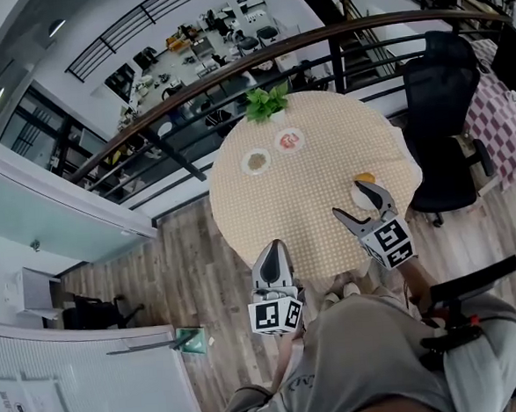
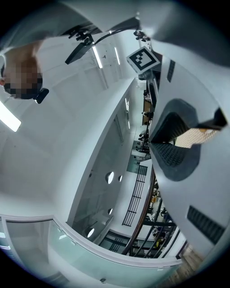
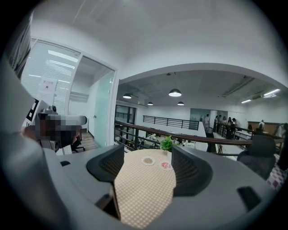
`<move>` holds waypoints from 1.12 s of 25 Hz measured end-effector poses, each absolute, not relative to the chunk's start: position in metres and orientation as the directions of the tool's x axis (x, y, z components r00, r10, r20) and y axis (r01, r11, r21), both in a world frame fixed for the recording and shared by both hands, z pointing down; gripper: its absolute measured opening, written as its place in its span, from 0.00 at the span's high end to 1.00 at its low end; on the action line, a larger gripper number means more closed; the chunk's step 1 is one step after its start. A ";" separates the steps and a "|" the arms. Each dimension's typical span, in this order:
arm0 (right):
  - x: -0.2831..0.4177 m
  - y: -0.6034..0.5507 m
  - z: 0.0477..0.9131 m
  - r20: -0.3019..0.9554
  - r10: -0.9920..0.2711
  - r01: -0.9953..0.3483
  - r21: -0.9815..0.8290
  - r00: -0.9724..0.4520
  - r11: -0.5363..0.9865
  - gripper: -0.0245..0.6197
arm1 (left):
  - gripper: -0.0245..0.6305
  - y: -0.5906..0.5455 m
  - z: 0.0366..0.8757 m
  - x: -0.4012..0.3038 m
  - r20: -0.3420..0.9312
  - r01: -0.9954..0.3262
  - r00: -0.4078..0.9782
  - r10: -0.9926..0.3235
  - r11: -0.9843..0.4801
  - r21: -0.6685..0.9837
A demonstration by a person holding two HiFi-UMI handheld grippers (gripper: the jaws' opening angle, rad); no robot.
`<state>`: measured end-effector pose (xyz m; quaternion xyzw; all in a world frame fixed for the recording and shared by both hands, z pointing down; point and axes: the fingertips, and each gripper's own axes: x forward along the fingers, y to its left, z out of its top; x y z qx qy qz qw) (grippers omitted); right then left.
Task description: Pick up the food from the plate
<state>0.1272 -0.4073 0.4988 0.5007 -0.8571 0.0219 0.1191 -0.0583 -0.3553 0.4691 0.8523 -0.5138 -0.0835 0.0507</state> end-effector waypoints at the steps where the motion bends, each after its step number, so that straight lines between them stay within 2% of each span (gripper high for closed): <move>1: 0.130 -0.410 0.503 0.250 -0.848 -0.859 0.099 -0.467 0.502 0.47 | 0.95 -0.355 0.470 -0.059 -0.087 -0.868 0.457 -0.885 -0.465 0.172; 9: 0.146 -0.439 0.546 0.428 -0.793 -0.804 0.211 -0.435 0.555 0.48 | 0.95 -0.358 0.469 -0.063 -0.084 -0.877 0.443 -0.893 -0.451 0.166; 18: 0.190 -0.477 0.645 0.660 -0.685 -0.697 0.334 -0.308 0.634 0.47 | 0.95 -0.360 0.471 -0.068 -0.060 -0.891 0.414 -0.908 -0.417 0.181; 28: 0.219 -0.507 0.744 0.798 -0.575 -0.559 0.397 -0.181 0.728 0.48 | 0.95 -0.362 0.473 -0.076 -0.039 -0.902 0.395 -0.918 -0.396 0.173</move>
